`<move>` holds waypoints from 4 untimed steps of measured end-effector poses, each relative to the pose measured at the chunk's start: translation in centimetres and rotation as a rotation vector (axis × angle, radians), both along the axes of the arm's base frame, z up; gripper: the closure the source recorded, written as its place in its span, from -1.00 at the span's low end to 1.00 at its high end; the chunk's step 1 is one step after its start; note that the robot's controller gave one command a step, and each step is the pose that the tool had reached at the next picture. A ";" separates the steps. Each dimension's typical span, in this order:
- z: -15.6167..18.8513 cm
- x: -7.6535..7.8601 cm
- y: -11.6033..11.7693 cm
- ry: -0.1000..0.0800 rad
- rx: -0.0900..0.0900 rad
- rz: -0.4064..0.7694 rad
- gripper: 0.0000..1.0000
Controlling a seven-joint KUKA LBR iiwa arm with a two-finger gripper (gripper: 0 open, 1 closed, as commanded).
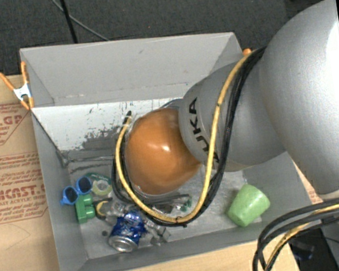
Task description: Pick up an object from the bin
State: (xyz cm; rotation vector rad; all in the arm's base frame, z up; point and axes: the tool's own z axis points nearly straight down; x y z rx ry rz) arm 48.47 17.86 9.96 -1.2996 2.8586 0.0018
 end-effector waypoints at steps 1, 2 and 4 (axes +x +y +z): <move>-3.1 0.6 0.0 0.002 -0.001 0.092 -1.00; -3.1 0.5 0.1 0.002 0.002 0.091 -1.00; -1.8 0.9 0.5 -0.004 0.003 0.091 1.00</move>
Offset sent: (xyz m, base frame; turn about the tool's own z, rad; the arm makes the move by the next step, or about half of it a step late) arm 0.0065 -0.0011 -0.0296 -0.0924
